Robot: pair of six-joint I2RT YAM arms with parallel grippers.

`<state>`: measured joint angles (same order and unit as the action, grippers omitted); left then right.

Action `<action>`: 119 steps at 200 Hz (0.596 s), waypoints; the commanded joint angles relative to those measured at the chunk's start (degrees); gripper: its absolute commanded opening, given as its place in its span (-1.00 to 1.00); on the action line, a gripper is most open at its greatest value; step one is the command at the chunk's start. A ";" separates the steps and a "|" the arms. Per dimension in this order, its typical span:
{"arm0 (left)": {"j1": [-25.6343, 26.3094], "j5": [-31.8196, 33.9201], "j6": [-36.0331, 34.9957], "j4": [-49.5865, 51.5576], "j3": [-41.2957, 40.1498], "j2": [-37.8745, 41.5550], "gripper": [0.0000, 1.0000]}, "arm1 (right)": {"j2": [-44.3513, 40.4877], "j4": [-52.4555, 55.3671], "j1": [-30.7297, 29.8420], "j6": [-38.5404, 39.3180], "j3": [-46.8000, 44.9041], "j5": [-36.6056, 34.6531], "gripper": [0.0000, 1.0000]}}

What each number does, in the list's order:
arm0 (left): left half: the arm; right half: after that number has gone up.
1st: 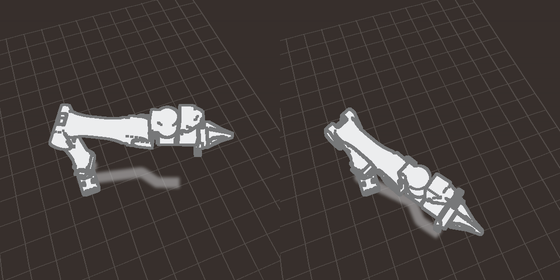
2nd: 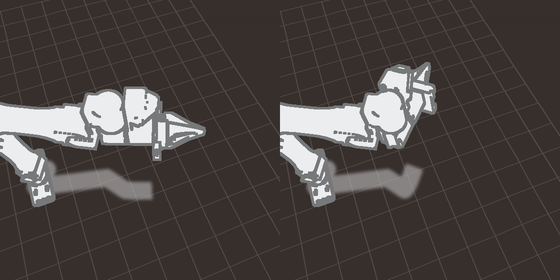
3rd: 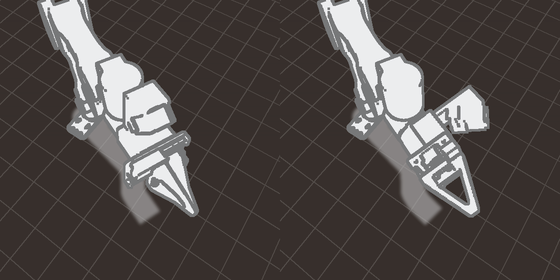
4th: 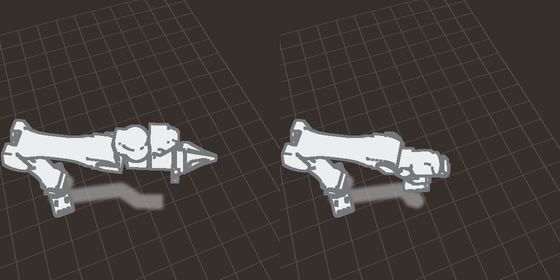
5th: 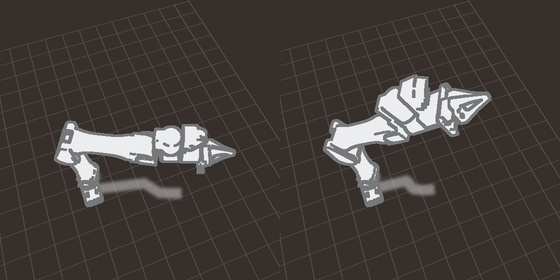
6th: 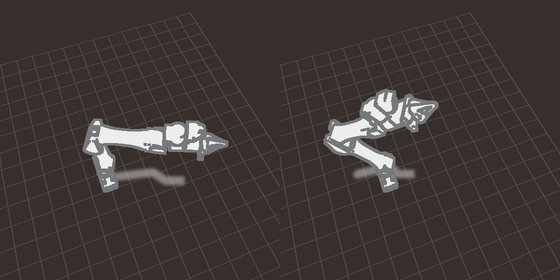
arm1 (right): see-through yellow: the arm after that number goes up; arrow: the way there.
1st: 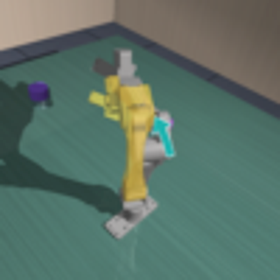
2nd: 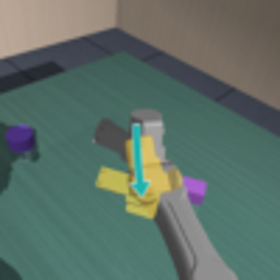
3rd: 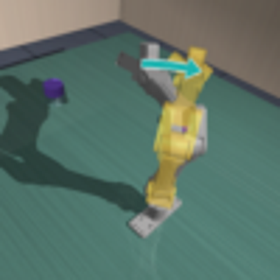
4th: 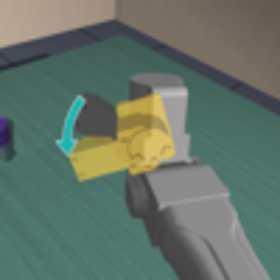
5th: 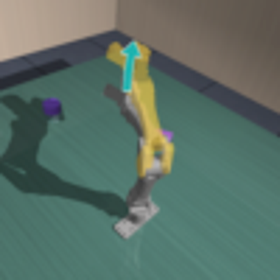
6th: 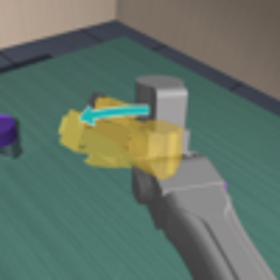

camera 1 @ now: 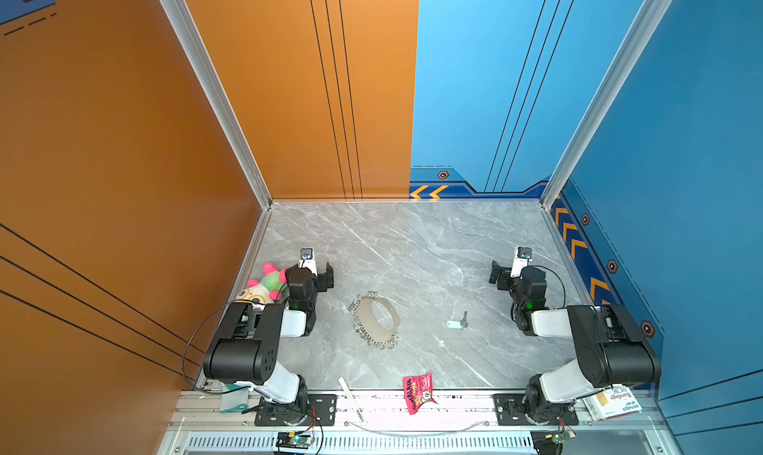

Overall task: Attach keys to a key ring
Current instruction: Pick up the keyring from the center of the table.

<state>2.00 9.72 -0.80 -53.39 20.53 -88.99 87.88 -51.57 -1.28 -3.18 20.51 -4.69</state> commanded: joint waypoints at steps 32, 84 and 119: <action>-0.24 1.07 0.80 -0.40 0.75 -0.58 0.96 | 0.81 -0.38 0.31 -0.07 0.95 0.38 1.00; 2.85 6.91 -0.97 -0.23 -2.00 6.66 0.96 | -6.66 -2.03 -3.86 4.94 -3.42 -0.36 1.00; 12.41 20.29 -6.73 2.06 -2.79 16.80 0.96 | -19.57 12.02 -10.37 8.06 -1.31 -5.52 1.00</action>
<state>8.91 19.14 -3.31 -52.40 18.50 -78.46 75.77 -48.29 -8.05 1.67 17.61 -6.37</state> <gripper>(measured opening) 0.979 0.999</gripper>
